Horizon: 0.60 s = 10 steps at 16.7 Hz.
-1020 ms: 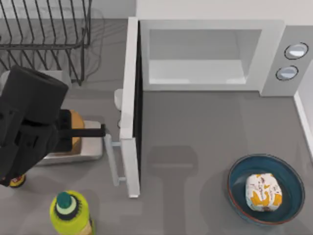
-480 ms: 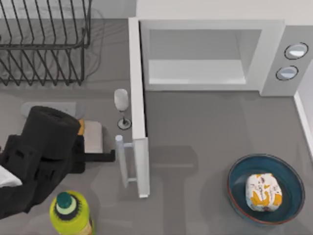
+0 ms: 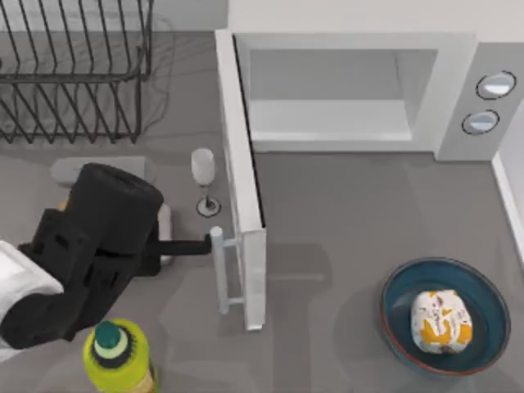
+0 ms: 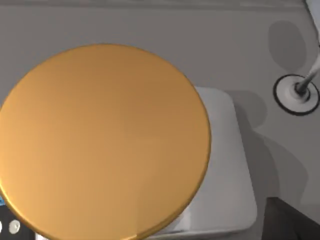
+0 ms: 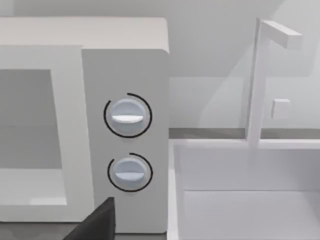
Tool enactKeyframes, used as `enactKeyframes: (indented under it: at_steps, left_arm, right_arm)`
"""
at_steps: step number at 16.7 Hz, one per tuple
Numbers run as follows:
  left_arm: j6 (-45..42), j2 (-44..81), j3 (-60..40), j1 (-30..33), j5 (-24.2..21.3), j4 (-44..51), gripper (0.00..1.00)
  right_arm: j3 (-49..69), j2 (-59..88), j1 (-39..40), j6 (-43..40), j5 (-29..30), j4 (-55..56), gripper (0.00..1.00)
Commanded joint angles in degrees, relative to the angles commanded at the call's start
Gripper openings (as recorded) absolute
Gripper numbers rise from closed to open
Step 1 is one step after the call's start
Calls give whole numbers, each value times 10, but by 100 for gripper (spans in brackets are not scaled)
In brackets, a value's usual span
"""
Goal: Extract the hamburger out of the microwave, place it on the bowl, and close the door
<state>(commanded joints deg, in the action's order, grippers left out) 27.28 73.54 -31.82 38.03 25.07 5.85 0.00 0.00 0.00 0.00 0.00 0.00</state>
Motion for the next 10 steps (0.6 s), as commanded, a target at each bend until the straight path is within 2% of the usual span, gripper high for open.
enactKeyframes:
  at_steps: [7, 10]
  left_arm:
    - [109, 126, -93, 131, 72, 33, 0]
    - [124, 143, -105, 149, 81, 37, 0]
  right_arm:
    - [0, 0, 0, 0, 0, 0, 100]
    - [0, 0, 0, 0, 0, 0, 100]
